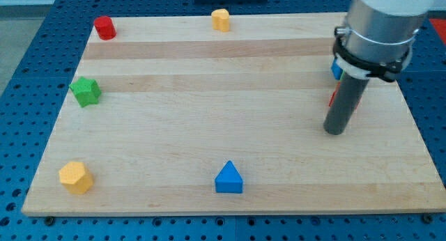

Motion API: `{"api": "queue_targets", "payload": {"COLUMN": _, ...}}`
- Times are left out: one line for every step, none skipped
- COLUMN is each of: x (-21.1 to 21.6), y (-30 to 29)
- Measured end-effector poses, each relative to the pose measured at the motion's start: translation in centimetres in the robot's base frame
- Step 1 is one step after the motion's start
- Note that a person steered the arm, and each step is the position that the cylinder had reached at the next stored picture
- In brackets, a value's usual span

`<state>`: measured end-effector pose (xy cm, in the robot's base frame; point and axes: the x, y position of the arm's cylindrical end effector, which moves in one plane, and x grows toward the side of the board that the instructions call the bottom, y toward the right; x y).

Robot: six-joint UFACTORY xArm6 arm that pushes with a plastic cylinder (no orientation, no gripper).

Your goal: Move the arm towards the right of the yellow heart

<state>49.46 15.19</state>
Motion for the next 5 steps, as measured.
{"api": "queue_targets", "payload": {"x": -0.8, "y": -7.8}}
{"api": "queue_targets", "payload": {"x": -5.0, "y": -12.2}}
{"api": "queue_targets", "payload": {"x": -9.5, "y": -8.9}}
{"api": "queue_targets", "payload": {"x": -14.9, "y": -4.6}}
{"api": "queue_targets", "payload": {"x": -22.2, "y": -3.7}}
